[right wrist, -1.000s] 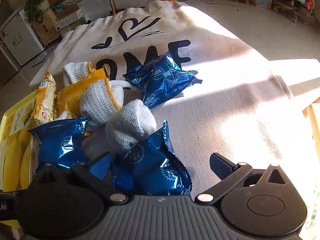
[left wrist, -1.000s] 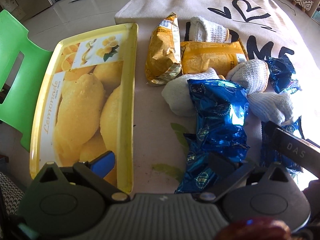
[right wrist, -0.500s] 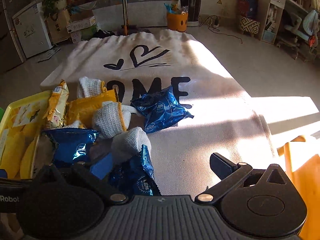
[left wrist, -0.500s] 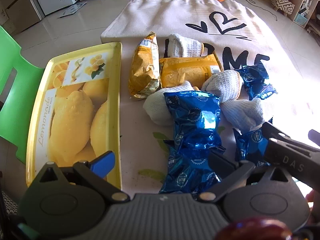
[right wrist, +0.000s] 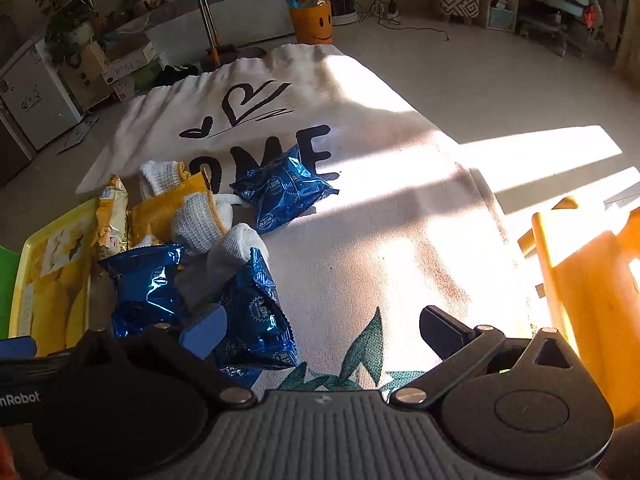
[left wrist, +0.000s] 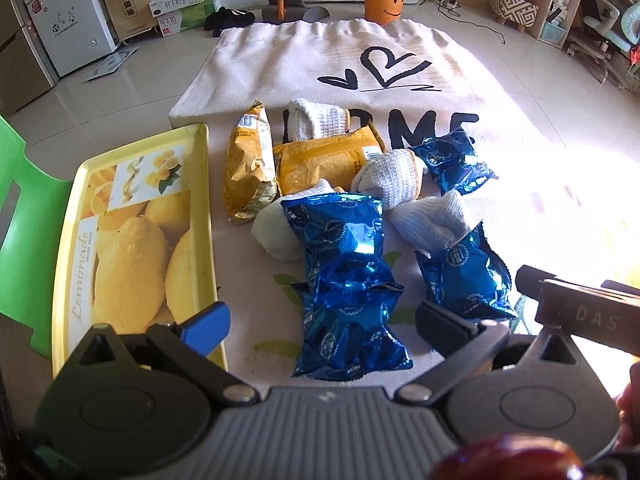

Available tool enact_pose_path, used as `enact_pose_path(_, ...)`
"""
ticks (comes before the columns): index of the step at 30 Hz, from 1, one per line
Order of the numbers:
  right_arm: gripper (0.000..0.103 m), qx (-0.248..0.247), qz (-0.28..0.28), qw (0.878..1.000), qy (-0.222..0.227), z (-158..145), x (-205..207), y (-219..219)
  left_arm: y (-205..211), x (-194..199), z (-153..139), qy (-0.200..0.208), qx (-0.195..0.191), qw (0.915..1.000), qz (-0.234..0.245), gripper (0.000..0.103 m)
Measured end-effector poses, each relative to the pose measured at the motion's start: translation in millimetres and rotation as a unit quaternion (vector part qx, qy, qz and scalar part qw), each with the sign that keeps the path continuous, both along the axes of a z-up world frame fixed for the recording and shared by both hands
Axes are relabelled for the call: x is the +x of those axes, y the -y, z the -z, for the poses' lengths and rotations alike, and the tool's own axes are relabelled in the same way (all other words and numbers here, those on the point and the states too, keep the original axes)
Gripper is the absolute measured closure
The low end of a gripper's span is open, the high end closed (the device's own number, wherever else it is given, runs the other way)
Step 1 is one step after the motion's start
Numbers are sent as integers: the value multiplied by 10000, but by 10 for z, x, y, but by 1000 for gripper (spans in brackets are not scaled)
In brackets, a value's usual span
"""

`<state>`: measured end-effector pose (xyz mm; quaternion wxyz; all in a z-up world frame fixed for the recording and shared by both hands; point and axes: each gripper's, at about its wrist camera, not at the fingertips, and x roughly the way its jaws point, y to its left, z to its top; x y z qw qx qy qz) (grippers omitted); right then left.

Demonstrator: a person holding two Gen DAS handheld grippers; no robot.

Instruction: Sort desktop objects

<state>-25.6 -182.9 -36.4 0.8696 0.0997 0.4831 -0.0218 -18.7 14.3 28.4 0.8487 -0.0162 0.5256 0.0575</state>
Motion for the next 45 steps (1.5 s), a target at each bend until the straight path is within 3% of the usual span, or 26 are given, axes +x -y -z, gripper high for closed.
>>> enact_pose_path(6,0,-440,-246,9987,-89,-32,-16,6,153,-143,-23,123,123,9998,122,1)
enact_pose_path(16,0,-319,-507,9979,-238,-39,-55,56,526,-194,-56,74,719,9962,492,0)
enact_pose_path(33,0,40,-198,9994,-282,-66,-63,258,762,-177,-75,28,903,9945,527,0)
enact_pose_path(45,0,-12,-223,9993,-298,-57,-67,231,718,-169,-102,21,816,9961,350,0)
